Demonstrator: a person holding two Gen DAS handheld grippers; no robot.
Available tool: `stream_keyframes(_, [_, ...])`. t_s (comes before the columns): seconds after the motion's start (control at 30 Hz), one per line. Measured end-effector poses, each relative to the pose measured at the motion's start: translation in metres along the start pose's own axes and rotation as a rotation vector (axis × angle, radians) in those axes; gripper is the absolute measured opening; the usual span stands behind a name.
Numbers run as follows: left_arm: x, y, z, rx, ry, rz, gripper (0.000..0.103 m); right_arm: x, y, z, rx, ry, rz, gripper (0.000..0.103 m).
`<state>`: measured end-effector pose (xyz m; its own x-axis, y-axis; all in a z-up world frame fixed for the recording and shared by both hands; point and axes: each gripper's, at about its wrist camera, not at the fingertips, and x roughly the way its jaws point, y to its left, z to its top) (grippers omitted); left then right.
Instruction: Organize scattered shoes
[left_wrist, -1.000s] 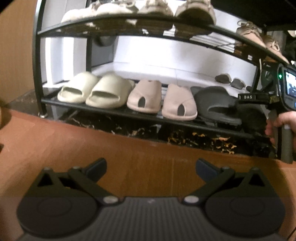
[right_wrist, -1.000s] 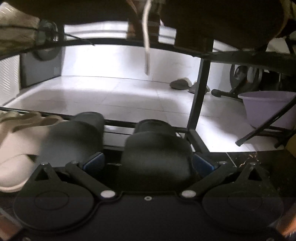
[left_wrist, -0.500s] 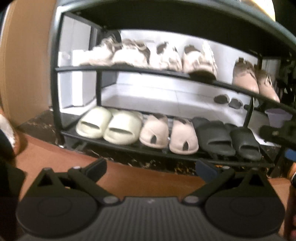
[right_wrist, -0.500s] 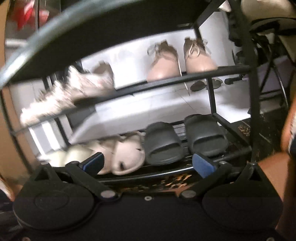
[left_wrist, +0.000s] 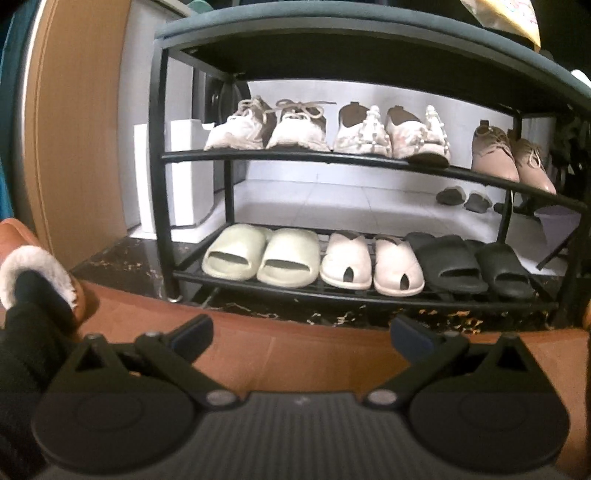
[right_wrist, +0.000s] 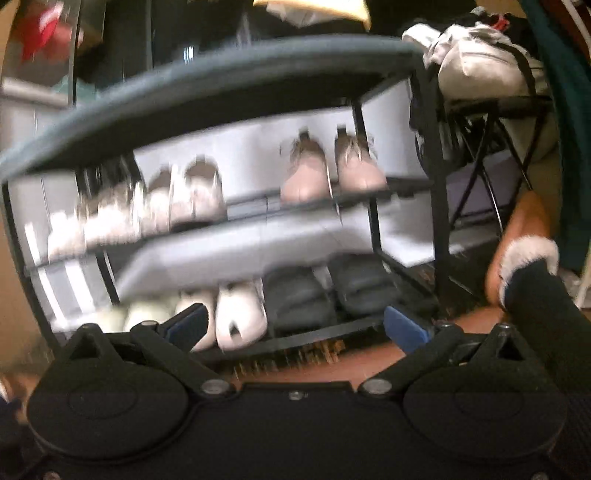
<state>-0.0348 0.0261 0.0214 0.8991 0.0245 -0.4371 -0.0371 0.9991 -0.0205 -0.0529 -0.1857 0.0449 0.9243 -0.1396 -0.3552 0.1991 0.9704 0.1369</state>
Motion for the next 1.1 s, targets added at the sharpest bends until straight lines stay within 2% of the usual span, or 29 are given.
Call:
stream_keyframes(0.1, [0.0, 0.0, -0.003, 0.0, -0.004, 0.033, 0.102, -0.002, 0.008, -0.003, -0.04, 0.041, 0.031, 0.103])
stream_keyframes(0.2, [-0.001, -0.003, -0.002, 0.004, -0.019, 0.054, 0.102, -0.01, 0.013, 0.002, -0.053, 0.01, 0.063, 0.103])
stream_keyframes(0.3, [-0.003, -0.008, -0.006, 0.045, -0.029, 0.045, 0.102, -0.018, 0.012, 0.004, -0.062, -0.022, 0.069, 0.103])
stream_keyframes(0.47, [-0.006, -0.016, -0.01, 0.111, -0.028, 0.026, 0.102, -0.022, 0.008, -0.002, -0.03, -0.005, 0.051, 0.103])
stream_keyframes(0.7, [-0.007, -0.023, -0.008, 0.108, -0.039, 0.036, 0.102, -0.031, 0.005, -0.002, -0.018, -0.049, 0.047, 0.103])
stream_keyframes(0.87, [-0.006, -0.02, -0.008, 0.093, -0.031, 0.038, 0.102, -0.038, 0.006, -0.002, -0.034, -0.072, 0.078, 0.103])
stream_keyframes(1.1, [-0.004, -0.017, -0.009, 0.072, -0.021, 0.041, 0.102, -0.032, 0.008, -0.004, -0.037, -0.045, 0.034, 0.103])
